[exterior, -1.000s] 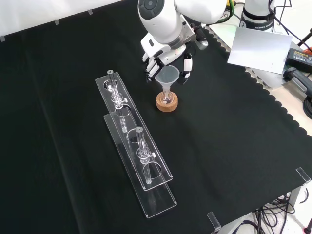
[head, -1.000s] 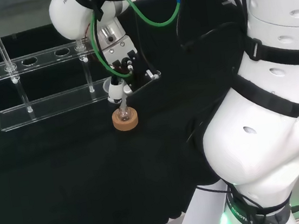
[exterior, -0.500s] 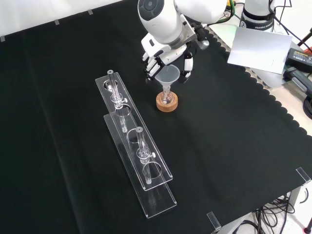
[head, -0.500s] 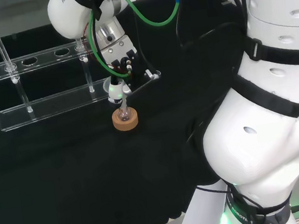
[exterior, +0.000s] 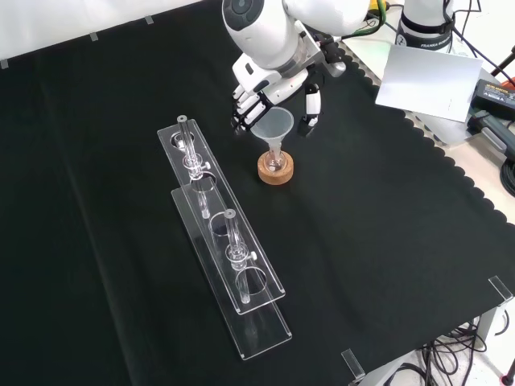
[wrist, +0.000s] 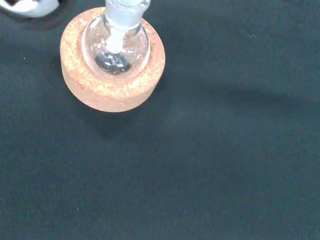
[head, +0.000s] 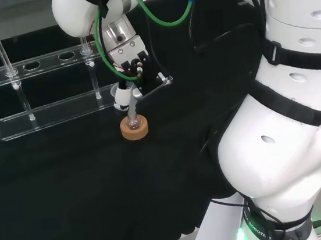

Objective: Place the funnel on the round-bottom flask.

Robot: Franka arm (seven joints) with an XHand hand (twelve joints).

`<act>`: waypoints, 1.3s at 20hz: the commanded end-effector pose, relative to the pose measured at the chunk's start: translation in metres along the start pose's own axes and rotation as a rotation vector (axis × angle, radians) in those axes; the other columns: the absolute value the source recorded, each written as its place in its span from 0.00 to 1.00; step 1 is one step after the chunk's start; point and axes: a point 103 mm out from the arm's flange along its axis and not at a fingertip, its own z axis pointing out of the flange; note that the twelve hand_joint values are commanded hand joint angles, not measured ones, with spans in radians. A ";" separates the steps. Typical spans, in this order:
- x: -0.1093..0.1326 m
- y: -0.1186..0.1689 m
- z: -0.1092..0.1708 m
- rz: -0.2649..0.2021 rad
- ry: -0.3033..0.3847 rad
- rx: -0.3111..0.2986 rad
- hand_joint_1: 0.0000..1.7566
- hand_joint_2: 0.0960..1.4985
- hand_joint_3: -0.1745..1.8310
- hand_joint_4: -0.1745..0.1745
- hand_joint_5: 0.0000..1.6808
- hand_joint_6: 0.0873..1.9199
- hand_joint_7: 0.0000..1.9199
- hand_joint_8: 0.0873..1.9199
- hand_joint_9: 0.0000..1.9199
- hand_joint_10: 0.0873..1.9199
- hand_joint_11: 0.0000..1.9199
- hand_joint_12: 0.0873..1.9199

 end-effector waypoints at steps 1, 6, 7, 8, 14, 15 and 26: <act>-0.002 -0.008 -0.003 -0.024 0.022 -0.043 0.36 0.35 0.30 0.41 0.09 0.00 0.00 0.28 0.12 0.38 0.11 0.79; -0.010 -0.020 -0.017 -0.041 0.036 -0.165 0.31 0.37 0.23 0.42 0.04 0.00 0.00 0.11 0.03 0.42 0.08 0.81; -0.012 -0.023 -0.021 -0.043 0.041 -0.172 0.30 0.37 0.22 0.42 0.04 0.00 0.00 0.11 0.02 0.42 0.08 0.81; -0.015 -0.025 -0.025 -0.044 0.043 -0.180 0.30 0.37 0.21 0.42 0.04 0.00 0.00 0.12 0.03 0.42 0.08 0.81; -0.032 -0.037 -0.041 -0.018 0.058 -0.224 0.30 0.39 0.19 0.41 0.04 0.00 0.00 0.21 0.06 0.40 0.07 0.81; -0.036 -0.038 -0.043 -0.020 0.066 -0.226 0.30 0.39 0.18 0.41 0.04 0.00 0.00 0.22 0.06 0.40 0.07 0.81; -0.094 -0.031 -0.058 -0.020 0.164 -0.267 0.30 0.42 0.17 0.39 0.08 0.00 0.05 0.31 0.17 0.35 0.12 0.79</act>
